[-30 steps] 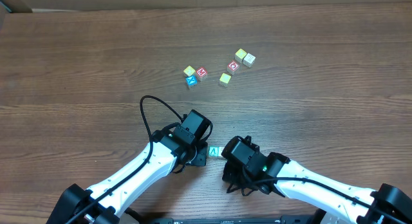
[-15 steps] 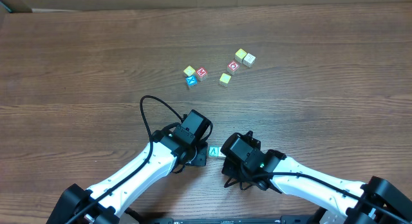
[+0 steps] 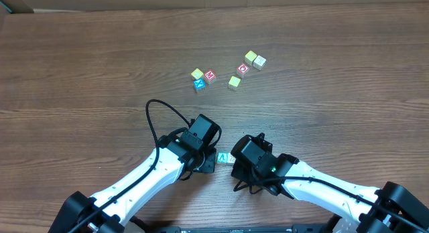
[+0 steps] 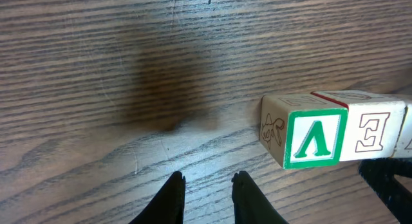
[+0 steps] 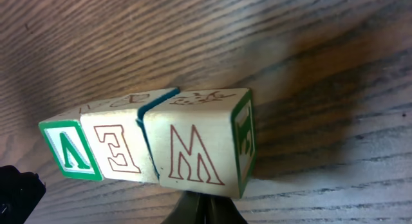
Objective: Flip 3 blocks
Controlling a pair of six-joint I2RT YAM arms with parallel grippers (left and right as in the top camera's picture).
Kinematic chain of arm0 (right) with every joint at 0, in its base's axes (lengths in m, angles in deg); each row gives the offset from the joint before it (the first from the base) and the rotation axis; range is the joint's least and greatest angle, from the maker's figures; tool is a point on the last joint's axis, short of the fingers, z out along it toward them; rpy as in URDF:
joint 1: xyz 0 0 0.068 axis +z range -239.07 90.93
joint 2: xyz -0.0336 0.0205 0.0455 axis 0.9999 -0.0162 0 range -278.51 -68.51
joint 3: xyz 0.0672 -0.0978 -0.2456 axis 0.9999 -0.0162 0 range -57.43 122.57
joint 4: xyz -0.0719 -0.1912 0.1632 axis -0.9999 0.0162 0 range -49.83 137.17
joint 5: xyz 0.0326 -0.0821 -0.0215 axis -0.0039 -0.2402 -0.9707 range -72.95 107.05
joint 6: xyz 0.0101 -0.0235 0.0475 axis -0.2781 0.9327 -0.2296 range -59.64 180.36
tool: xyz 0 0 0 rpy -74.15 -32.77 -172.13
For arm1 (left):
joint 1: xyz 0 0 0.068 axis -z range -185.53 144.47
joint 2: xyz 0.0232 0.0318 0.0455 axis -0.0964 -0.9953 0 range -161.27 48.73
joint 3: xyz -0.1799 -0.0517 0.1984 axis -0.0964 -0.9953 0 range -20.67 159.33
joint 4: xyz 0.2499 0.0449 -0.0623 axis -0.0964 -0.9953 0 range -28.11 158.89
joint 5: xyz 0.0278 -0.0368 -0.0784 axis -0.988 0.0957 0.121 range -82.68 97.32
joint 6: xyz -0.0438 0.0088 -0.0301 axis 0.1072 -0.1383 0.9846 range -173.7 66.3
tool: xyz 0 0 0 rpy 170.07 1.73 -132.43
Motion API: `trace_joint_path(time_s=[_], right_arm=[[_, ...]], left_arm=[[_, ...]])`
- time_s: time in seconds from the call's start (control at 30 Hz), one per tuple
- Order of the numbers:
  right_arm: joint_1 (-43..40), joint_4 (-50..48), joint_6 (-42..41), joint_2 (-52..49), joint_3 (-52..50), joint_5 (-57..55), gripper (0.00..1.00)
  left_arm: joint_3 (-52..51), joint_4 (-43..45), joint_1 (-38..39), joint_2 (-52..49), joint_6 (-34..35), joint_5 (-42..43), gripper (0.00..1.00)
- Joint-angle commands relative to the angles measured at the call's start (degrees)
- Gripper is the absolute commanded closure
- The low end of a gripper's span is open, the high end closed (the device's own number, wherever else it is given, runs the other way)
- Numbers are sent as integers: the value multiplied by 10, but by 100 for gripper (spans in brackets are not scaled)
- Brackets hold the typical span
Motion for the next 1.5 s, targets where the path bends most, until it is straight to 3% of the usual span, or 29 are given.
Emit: trace_joint_path(time_s=[0.0,0.37,0.67,0.9,1.17,1.2,1.37,1.47], right_arm=[[-5,-6,10,-3,-2,-11,96],[9,-20,57,6,11,12,96],[56,19,87,93,30,-37,96],[-3,110,279,121,30,-40,96],[-94,157,346,92,29,-42,96],[-98,156,350,81,29,-42,96],[-99,139,358,24,29,-41,96],[-99,127,355,-1,29,-34,96]], left_arm=[[-2,0,-3,-2,-11,8,80],[-2,0,-3,-2,-12,8,80],[-2,0,-3,-2,-12,8,80],[-2,-3,-3,-2,-11,9,73],[-2,-3,-2,-2,-12,9,62],[-2,-2,-2,-2,-20,10,64],[-2,-2,-3,-2,-50,10,92],[-2,0,-3,-2,-50,9,94]])
